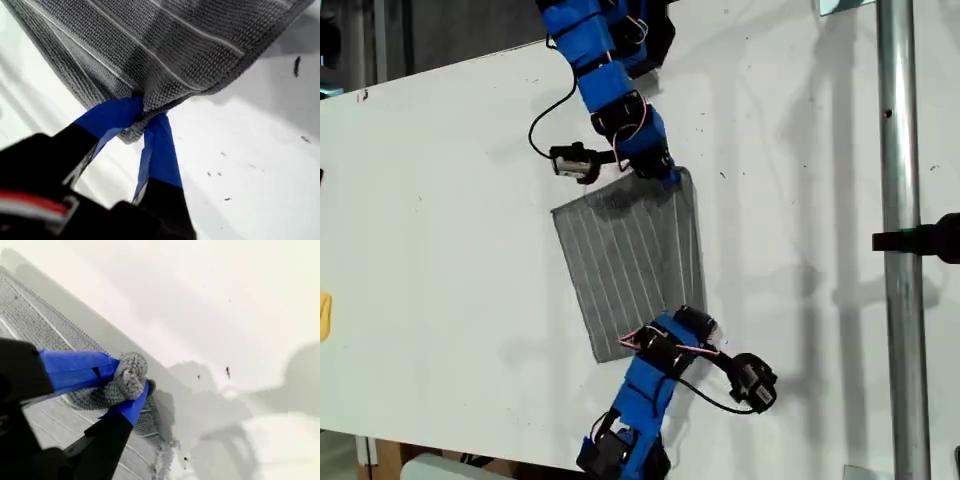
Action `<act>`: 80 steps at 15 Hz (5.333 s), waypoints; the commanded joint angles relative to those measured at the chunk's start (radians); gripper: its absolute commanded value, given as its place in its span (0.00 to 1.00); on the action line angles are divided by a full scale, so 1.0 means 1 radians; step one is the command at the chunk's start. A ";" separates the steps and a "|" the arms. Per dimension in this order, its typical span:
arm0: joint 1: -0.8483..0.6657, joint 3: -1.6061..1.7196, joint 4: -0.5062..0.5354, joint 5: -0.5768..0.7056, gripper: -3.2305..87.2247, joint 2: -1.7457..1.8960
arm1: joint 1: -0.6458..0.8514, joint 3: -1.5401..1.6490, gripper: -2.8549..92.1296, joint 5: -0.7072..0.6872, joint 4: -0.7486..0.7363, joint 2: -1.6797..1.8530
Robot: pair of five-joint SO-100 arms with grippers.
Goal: Grasp corners of a towel and fold twice.
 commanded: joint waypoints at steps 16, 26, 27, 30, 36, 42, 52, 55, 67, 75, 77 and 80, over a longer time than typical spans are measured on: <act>-0.726 0.367 0.071 0.532 0.02 0.479 | 0.900 -0.917 0.03 -0.948 -0.017 -0.620; -0.683 0.676 -0.021 0.457 0.03 0.638 | 0.911 -0.658 0.03 -0.919 -0.008 -0.433; -0.644 0.699 -0.038 0.413 0.03 0.618 | 0.900 -0.630 0.03 -0.907 -0.011 -0.434; -0.563 0.744 -0.095 0.316 0.03 0.511 | 0.887 -0.577 0.03 -0.884 -0.040 -0.477; -0.617 0.881 -0.259 0.308 0.02 0.383 | 0.905 -0.589 0.03 -0.865 -0.107 -0.658; -0.701 0.977 -0.230 0.304 0.37 0.403 | 0.933 -0.594 0.09 -0.856 -0.063 -0.647; -0.630 1.169 -0.005 0.150 0.44 0.968 | 1.080 -0.376 0.39 -0.819 0.155 -0.262; -0.560 1.325 -0.080 0.137 0.40 1.434 | 1.126 -0.161 0.40 -0.772 0.195 0.015; 0.031 2.106 -0.325 0.008 0.02 2.453 | 0.785 0.318 0.47 -0.385 0.420 0.950; -0.008 2.174 -0.339 -0.009 0.02 2.453 | 0.953 0.072 0.50 -0.667 -0.051 0.250; 0.000 2.174 -0.347 -0.023 0.02 2.453 | 0.931 -0.081 0.50 -0.669 -0.147 -0.012; 0.000 2.174 -0.333 -0.031 0.02 2.453 | 0.899 -0.321 0.51 -0.661 -0.212 -0.362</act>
